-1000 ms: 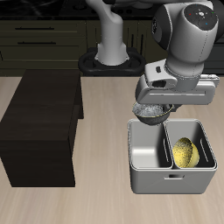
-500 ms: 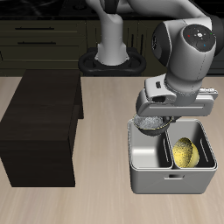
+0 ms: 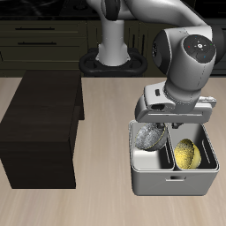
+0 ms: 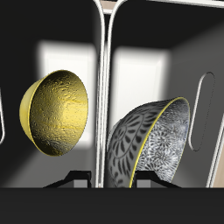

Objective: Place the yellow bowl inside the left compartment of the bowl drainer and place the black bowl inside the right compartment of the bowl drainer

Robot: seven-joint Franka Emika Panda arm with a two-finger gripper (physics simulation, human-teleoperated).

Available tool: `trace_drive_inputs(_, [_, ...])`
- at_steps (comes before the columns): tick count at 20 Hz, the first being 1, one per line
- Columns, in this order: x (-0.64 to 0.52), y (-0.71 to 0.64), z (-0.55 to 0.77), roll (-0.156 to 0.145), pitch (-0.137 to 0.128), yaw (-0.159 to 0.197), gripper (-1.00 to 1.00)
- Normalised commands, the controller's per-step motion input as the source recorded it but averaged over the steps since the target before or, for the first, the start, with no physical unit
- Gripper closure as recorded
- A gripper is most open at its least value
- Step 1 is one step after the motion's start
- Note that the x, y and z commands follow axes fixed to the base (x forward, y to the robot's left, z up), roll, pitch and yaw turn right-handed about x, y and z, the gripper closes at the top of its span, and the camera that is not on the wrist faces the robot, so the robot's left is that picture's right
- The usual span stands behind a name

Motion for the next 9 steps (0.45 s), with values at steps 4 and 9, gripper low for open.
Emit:
trace_drive_inputs(4, [0.04, -0.16, -0.01, -0.034, 0.011, -0.013, -1.00])
trace_drive_inputs(9, [-0.02, -0.14, 0.06, -0.020, -0.008, -0.003, -1.00])
